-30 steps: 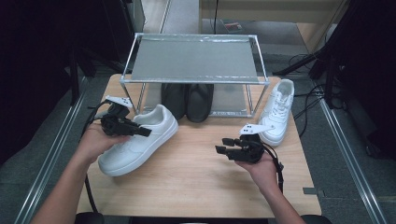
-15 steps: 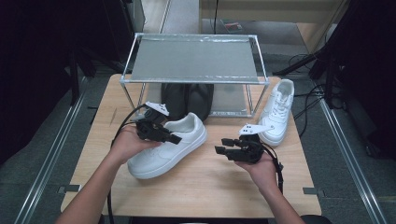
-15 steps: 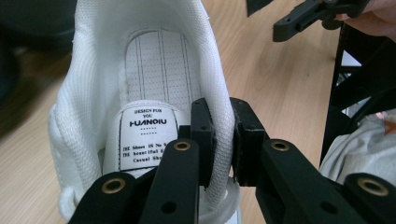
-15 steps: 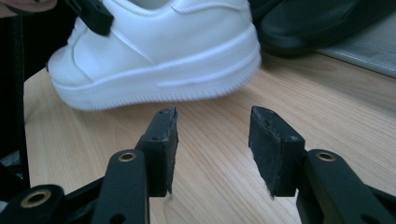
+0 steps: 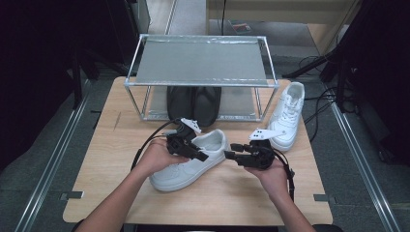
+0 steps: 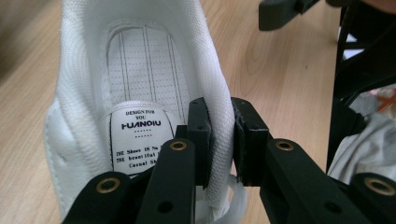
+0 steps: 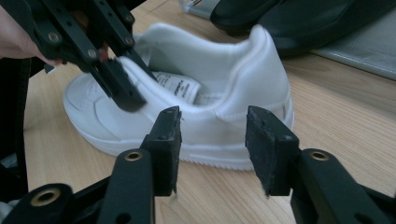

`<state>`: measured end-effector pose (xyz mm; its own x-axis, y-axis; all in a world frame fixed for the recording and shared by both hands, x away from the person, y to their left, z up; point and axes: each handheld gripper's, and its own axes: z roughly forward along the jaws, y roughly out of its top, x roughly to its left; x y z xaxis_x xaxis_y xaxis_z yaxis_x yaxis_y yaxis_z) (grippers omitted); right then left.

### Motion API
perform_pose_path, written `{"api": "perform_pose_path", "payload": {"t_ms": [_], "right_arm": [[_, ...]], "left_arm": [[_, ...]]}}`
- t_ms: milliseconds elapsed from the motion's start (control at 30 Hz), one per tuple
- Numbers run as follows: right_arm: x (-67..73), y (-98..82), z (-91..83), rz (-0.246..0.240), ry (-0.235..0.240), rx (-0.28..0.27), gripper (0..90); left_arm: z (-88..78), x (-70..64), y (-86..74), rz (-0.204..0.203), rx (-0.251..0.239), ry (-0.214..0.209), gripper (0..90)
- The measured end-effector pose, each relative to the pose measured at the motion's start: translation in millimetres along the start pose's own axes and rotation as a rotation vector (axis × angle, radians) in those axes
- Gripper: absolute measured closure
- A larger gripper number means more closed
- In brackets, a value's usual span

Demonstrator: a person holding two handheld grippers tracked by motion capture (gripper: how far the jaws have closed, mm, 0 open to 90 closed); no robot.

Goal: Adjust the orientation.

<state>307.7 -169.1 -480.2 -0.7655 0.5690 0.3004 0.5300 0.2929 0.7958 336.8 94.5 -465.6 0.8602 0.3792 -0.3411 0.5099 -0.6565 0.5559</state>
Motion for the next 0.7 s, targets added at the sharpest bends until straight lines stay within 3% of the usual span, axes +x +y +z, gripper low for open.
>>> {"api": "perform_pose_path", "payload": {"t_ms": [67, 167, 267, 400, 533, 700], "right_arm": [[0.1, -0.3, 0.1, -0.012, 0.004, 0.0, 59.0], [-0.6, -0.5, 0.9, -0.01, 0.003, -0.001, 59.1], [-1.3, -0.4, 1.3, -0.005, -0.002, 0.003, 59.2], [-1.6, 1.4, 3.3, -0.017, 0.013, -0.007, 64.4], [-0.3, 6.0, 6.7, -0.031, 0.017, -0.006, 62.3], [3.1, 14.3, 9.2, -0.049, 0.043, -0.017, 78.4]], "left_arm": [[-0.4, -1.3, 0.9, 0.014, -0.012, 0.014, 77.7], [-5.9, 3.0, -0.9, -0.026, -0.061, -0.013, 72.2], [-13.6, 2.3, -4.2, -0.03, -0.077, -0.005, 67.2], [-30.6, -3.2, -9.4, -0.026, -0.111, 0.01, 65.9], [-42.4, -10.8, -21.6, -0.017, -0.176, 0.045, 67.3], [-56.0, -19.3, -40.8, -0.063, -0.24, 0.071, 75.0]]}}
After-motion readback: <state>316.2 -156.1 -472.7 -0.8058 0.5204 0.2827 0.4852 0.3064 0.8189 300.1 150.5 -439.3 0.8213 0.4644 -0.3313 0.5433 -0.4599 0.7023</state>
